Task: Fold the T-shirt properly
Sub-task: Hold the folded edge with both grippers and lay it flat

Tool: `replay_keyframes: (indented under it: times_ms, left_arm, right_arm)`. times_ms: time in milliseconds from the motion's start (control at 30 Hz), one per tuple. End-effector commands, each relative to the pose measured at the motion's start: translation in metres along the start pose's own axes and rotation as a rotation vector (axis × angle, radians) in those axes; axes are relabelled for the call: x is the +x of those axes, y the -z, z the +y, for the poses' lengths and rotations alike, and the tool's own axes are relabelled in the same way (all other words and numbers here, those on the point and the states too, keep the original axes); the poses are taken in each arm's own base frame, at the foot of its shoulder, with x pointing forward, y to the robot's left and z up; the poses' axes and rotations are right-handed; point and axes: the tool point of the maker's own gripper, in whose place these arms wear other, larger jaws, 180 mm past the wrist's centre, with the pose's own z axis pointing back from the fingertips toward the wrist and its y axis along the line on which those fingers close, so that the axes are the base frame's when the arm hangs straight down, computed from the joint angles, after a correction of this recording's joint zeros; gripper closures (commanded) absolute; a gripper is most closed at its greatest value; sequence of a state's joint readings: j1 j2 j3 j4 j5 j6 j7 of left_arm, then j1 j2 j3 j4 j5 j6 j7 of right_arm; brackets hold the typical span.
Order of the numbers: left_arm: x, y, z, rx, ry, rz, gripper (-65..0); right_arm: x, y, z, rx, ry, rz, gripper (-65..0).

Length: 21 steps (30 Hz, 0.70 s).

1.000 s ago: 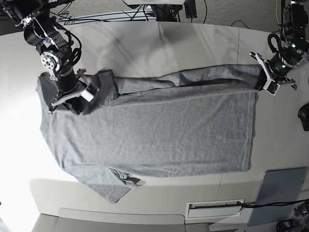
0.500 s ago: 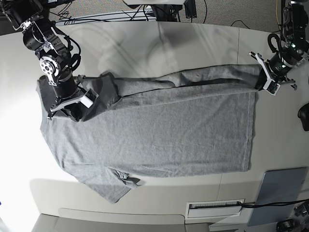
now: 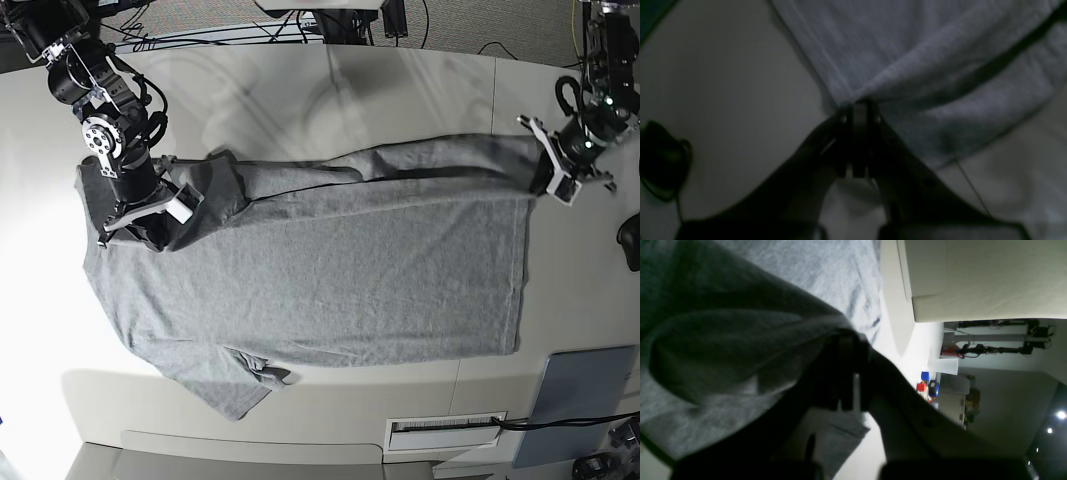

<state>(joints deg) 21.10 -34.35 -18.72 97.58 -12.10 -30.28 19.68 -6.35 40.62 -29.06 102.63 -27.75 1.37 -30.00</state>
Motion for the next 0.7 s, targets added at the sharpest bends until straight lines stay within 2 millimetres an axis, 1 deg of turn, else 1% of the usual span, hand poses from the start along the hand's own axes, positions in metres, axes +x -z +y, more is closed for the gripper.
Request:
replay_keyframes:
  times_ms: [0,67,133,300,467,667]
  left_arm:
    - [0.016,-0.003,0.012,0.024,0.020,-0.045,0.0]
    - [0.023,-0.001,0.016,0.033,0.024,-0.059,0.0]
    - [0.025,0.000,0.019,0.039,0.026,-0.055,0.0]
    - [0.020,0.000,0.023,0.056,0.061,-0.028,0.0]
    - [0.023,0.000,0.028,0.083,0.052,-0.034,0.0]
    - [0.023,0.000,0.031,0.096,0.047,-0.034,0.0]
  right_arm:
    - [0.003,0.001,-0.016,-0.047,-0.007,-0.015,0.0]
    - [0.003,0.001,-0.016,-0.047,-0.003,-0.012,0.0]
    - [0.003,0.001,-0.015,-0.047,-0.001,-0.011,0.0]
    - [0.004,0.001,-0.015,-0.047,0.002,-0.012,0.0]
    - [0.004,0.001,-0.015,-0.048,0.003,-0.010,0.0]
    - [0.002,0.001,-0.021,-0.083,0.025,0.000,0.0]
